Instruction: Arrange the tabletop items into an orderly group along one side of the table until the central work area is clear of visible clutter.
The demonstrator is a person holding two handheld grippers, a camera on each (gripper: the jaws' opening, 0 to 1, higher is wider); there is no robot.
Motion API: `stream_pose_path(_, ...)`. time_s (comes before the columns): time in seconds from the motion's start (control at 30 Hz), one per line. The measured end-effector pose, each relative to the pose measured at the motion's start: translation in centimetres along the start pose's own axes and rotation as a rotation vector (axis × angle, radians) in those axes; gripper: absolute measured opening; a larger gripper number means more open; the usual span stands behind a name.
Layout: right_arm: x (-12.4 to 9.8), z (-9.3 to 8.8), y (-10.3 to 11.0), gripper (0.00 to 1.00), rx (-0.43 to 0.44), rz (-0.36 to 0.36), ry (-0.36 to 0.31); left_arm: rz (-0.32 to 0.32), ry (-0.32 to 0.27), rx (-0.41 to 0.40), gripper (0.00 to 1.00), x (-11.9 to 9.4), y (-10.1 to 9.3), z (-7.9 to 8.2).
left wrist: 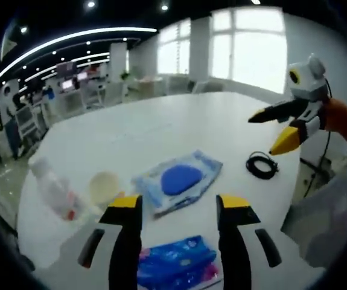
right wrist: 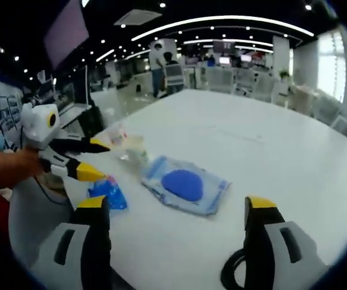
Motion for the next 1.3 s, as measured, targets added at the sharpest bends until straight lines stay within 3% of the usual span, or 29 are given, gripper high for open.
stream_pose_path(0.37, 2.1, -1.6, 5.0, 0.94, 0.025, 0.042, 0.026, 0.002, 0.017, -0.022, 0.48, -3.3, 2.6, -2.5)
stream_pose_path(0.6, 4.6, -2.3, 8.0, 0.93, 0.025, 0.088, 0.063, 0.011, 0.036, -0.025, 0.48, -4.7, 4.7, -3.9)
stream_pose_path(0.9, 7.3, -3.3, 10.0, 0.92, 0.027, 0.133, 0.126, -0.014, 0.107, -0.002, 0.47, -4.4, 6.1, -6.3)
stream_pose_path(1.07, 8.3, -3.8, 10.5, 0.91, 0.035, 0.143, 0.160, -0.056, 0.174, 0.011, 0.46, -3.6, 6.1, -8.2)
stream_pose_path(1.3, 9.8, -5.0, 10.9, 0.87, 0.059, 0.155, 0.222, -0.064, 0.235, 0.016, 0.43, -2.4, 6.9, -10.3)
Point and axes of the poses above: the point that each gripper's makers call its tool centre point, and the gripper's own axes: x roughly forward along the fingers, y roughly to its left, z roughly out of its top, the point moved 5 cm from there along -x, roughly backward along the fingers, and after that the axes turned 11 degrees about z, right-handed, at the moved point
